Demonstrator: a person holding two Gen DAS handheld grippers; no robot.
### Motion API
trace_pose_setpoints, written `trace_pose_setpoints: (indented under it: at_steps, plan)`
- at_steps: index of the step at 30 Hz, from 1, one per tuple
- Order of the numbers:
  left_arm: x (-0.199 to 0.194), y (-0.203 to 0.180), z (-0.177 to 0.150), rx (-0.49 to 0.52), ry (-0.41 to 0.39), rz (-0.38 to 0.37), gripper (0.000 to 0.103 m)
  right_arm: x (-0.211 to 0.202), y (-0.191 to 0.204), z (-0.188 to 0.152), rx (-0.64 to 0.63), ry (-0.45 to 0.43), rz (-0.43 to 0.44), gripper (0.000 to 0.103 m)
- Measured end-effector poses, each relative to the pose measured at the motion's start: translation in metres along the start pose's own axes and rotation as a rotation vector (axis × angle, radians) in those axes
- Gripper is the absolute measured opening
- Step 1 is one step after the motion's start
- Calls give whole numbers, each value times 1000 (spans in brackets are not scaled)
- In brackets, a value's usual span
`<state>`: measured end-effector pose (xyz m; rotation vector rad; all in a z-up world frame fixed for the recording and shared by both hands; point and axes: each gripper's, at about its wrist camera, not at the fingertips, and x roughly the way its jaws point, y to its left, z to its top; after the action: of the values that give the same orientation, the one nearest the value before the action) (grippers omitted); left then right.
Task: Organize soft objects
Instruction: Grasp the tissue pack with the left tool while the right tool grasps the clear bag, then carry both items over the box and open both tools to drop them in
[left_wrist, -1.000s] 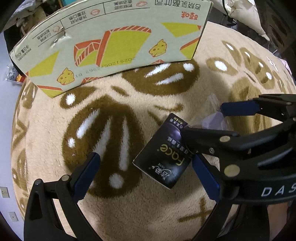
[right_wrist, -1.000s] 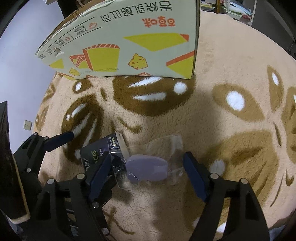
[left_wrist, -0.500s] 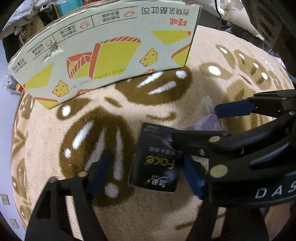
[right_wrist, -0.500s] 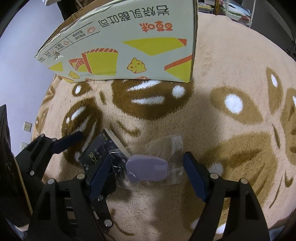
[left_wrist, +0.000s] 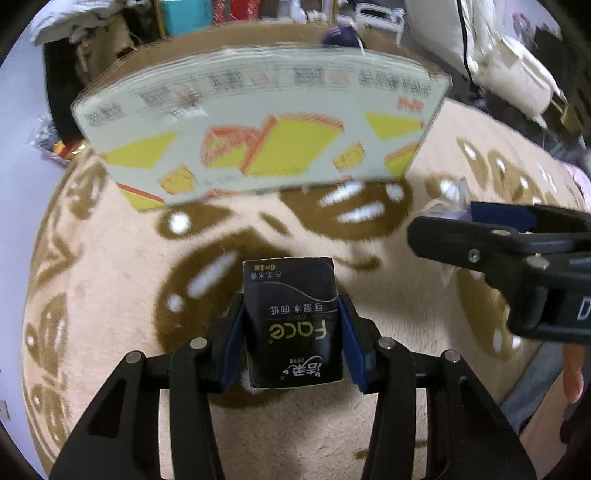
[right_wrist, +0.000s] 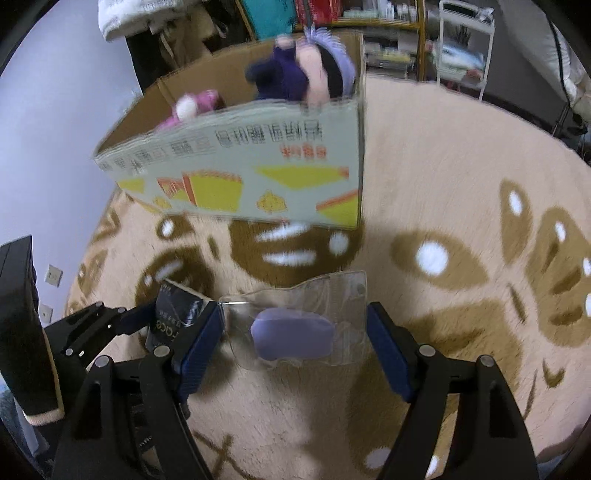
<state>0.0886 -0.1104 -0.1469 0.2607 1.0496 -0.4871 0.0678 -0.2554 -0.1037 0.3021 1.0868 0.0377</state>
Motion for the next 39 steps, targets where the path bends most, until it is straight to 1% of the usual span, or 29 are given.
trace_pose_setpoints:
  at_steps: [7, 10, 13, 15, 21, 27, 32, 39]
  plan:
    - [-43, 14, 9, -65, -164, 87, 46, -38, 0, 9, -6, -181, 28, 82]
    - [-63, 23, 11, -73, -229, 121, 46, -48, 4, 13, -11, -246, 40, 82]
    - [-79, 26, 12, -68, -309, 170, 46, -55, 9, 16, -19, -299, 45, 82]
    - [-85, 24, 14, -68, -341, 184, 46, -58, 15, 19, -24, -325, 47, 82]
    - [-108, 24, 22, -61, -462, 227, 46, -75, 15, 29, -42, -424, 56, 82]
    - [-118, 31, 32, -81, -525, 244, 46, -85, 17, 43, -68, -513, 44, 82]
    - [-123, 37, 46, -63, -573, 281, 46, -83, 19, 50, -80, -564, 18, 82]
    - [-118, 49, 65, -81, -595, 273, 46, -75, 18, 58, -88, -590, -8, 82]
